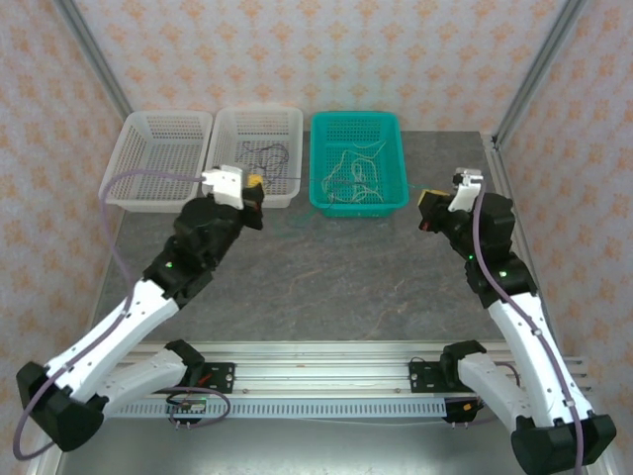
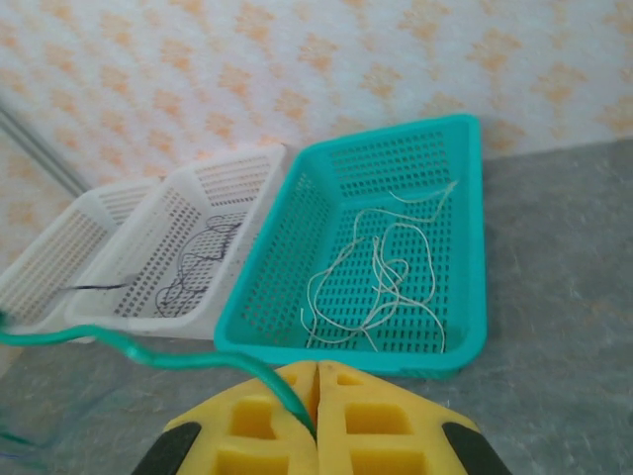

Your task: Untangle the cables

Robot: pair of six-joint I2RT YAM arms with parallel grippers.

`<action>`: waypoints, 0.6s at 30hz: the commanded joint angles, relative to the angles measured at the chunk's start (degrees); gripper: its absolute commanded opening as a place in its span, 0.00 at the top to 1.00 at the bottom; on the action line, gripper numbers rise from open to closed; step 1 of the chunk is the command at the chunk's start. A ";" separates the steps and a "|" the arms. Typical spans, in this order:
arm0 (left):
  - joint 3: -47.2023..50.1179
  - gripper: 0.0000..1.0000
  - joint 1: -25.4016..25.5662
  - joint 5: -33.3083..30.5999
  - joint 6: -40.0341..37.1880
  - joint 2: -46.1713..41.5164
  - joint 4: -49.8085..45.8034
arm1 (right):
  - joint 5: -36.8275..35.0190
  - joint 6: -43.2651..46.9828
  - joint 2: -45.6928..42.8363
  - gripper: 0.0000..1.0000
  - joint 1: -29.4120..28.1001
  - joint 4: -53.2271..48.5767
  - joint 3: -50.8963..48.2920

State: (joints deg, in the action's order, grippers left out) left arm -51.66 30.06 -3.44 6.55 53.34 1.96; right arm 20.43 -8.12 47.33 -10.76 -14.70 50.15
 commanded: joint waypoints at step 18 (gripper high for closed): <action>-3.91 1.00 -22.19 -6.82 19.86 -11.41 -25.99 | -22.47 -33.88 6.97 1.00 25.09 -10.92 -4.07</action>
State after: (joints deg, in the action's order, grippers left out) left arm -54.33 12.60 -5.63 23.90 42.85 -20.40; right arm 3.18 -35.46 53.34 10.24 -24.05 48.23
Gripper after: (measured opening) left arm 0.046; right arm 0.057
